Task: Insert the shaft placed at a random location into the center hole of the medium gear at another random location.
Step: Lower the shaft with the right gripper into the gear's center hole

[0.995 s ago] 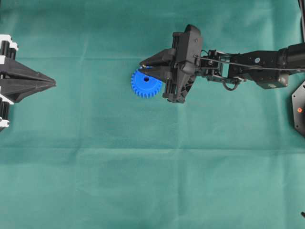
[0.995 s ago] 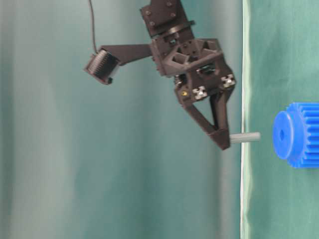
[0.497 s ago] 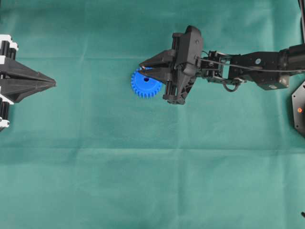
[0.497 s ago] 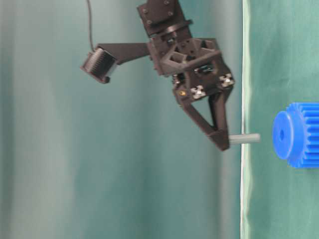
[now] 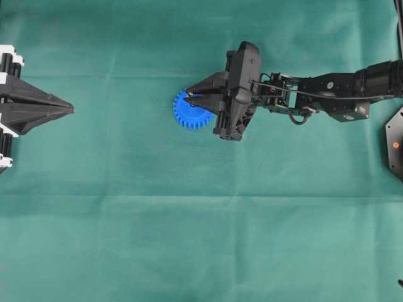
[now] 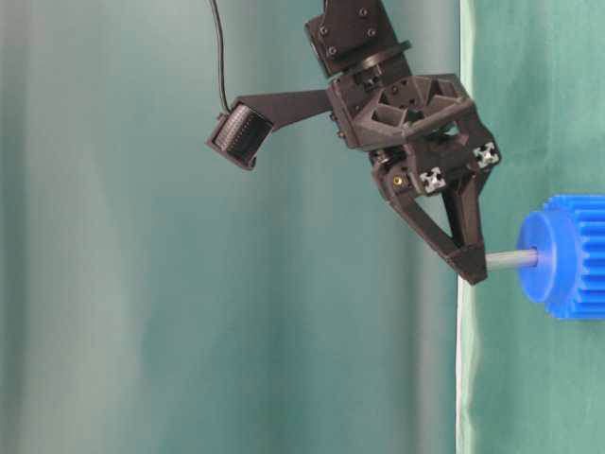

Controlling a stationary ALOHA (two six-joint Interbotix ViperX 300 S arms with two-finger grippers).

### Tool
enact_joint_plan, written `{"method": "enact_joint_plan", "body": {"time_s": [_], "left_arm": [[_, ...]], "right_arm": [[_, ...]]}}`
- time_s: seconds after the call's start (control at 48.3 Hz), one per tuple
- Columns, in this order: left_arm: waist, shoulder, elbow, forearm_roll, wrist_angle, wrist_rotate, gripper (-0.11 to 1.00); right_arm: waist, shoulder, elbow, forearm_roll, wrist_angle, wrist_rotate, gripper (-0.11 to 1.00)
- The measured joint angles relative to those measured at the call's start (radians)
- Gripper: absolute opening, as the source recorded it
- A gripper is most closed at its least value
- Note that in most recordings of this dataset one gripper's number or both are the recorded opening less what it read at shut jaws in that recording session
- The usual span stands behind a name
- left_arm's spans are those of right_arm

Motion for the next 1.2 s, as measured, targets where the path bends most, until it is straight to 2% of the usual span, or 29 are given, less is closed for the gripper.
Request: {"method": "enact_joint_plan", "body": {"time_s": [1.202], "left_arm": [[0.009,0.002,0.000,0.000,0.005,0.000,0.00]], "right_arm": [[0.002,0.063,0.008,0.009,0.000,0.000,0.14]]}}
